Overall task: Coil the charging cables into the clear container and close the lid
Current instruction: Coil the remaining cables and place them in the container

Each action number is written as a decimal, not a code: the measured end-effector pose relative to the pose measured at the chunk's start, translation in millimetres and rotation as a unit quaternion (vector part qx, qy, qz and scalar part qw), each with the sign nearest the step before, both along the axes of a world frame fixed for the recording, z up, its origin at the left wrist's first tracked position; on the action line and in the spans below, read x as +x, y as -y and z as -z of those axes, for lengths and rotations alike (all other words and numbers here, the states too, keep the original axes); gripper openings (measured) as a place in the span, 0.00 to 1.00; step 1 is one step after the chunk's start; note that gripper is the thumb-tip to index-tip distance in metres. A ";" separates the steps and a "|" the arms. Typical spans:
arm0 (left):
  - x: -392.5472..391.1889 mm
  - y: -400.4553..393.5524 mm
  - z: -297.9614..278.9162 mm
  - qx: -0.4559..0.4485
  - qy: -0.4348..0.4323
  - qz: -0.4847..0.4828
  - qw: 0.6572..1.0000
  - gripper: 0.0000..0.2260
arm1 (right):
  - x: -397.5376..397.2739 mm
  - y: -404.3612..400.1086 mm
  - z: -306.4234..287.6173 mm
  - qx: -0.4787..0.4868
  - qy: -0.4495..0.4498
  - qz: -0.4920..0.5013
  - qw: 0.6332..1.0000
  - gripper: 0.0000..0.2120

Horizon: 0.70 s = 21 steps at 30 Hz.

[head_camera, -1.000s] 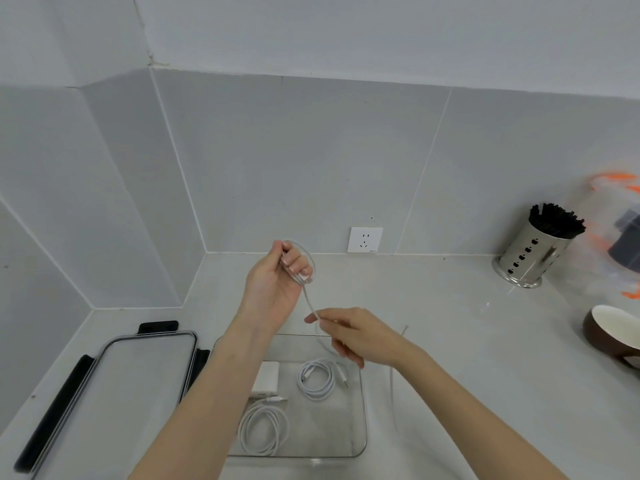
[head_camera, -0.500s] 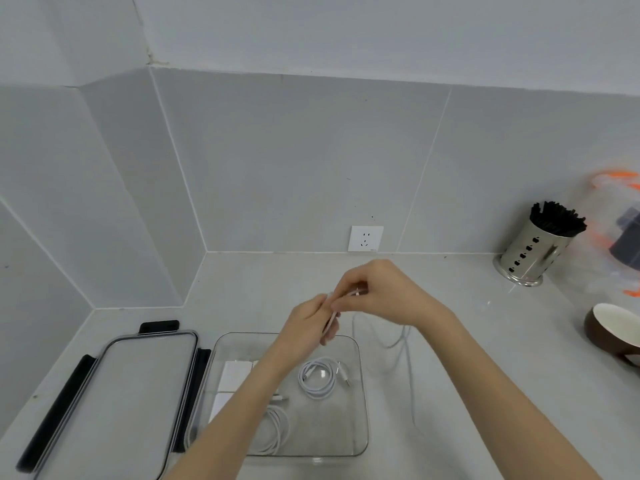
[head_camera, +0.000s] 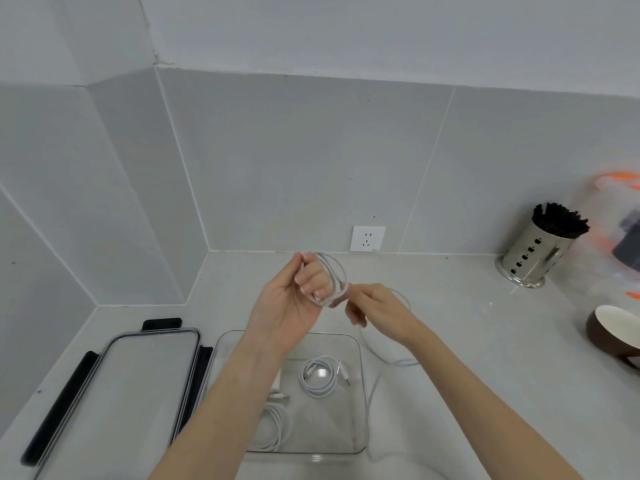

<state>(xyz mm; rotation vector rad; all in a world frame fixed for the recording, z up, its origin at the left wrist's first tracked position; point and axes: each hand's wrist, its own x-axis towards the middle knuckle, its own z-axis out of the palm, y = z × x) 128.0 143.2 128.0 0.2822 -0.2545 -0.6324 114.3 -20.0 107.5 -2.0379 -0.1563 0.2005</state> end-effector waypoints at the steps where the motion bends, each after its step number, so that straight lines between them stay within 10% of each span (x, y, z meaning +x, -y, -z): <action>1: 4.5 -0.2 -1.2 -0.001 -0.024 -0.025 0.999 0.03 | -2.2 -3.8 5.4 -0.029 -0.011 -0.009 0.999 0.18; 7: 29.4 -1.1 -3.2 0.188 -0.042 -0.283 0.940 0.13 | -17.5 -19.4 12.6 -0.221 0.004 -0.121 0.968 0.14; 15: 17.9 -1.5 40.7 0.562 0.190 -0.362 0.719 0.11 | -23.0 -23.0 -34.0 -0.295 0.148 -0.123 0.936 0.11; 21: -15.3 8.3 45.7 0.541 0.202 -0.170 0.798 0.15 | -2.5 -8.4 -51.2 -0.140 0.162 -0.027 0.976 0.05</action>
